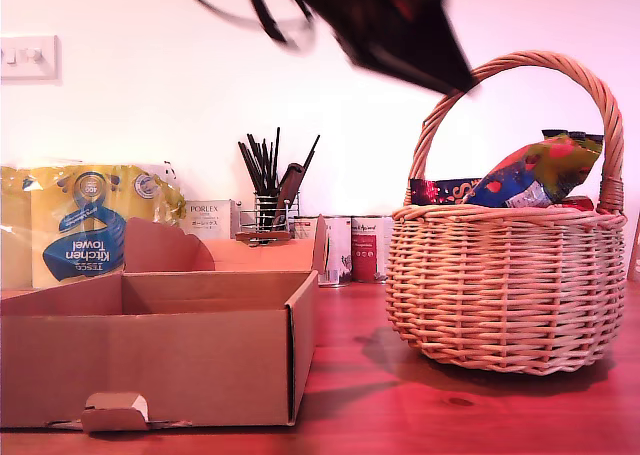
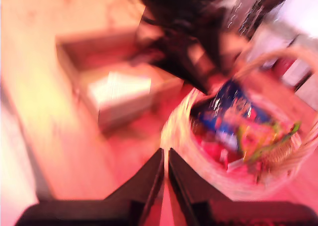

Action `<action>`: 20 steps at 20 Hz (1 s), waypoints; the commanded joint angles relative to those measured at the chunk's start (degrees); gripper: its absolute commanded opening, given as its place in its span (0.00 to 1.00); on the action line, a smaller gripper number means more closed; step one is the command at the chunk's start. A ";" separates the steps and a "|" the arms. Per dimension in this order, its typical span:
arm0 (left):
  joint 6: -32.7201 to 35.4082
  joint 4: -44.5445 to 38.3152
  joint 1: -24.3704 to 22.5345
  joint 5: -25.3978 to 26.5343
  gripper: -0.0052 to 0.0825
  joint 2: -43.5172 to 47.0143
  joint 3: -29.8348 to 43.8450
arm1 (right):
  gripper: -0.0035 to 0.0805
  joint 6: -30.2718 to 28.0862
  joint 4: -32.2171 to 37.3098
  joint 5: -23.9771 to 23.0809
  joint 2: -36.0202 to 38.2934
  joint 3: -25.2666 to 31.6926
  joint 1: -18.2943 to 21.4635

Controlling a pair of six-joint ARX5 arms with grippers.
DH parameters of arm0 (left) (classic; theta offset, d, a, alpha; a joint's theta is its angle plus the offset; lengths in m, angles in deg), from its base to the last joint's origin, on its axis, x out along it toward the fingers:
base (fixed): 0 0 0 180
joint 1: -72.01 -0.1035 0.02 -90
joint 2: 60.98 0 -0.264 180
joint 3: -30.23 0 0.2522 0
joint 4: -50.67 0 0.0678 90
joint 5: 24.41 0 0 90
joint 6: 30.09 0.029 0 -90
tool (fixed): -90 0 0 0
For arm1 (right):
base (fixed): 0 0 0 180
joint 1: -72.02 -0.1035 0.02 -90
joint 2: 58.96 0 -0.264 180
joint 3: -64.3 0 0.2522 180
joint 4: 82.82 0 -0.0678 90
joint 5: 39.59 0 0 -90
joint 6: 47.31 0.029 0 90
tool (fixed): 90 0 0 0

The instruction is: Move the bags of Easter eggs from the cardboard box on the left into the woven basket on the right side.

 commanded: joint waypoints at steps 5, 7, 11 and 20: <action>-7.82 -1.46 -4.04 6.27 0.03 8.39 7.87 | 0.03 11.91 16.70 -7.43 -7.23 -0.20 0.24; -10.49 -7.37 -6.67 8.09 0.03 14.08 14.43 | 0.03 14.84 23.74 -11.65 -9.07 -0.17 0.46; -16.68 -14.91 -13.77 9.29 0.03 25.73 25.64 | 0.03 16.94 32.37 -14.97 -10.80 0.90 1.14; -20.17 -16.00 -28.52 12.15 0.03 51.84 44.54 | 0.03 13.31 36.63 -12.04 -8.66 10.80 6.78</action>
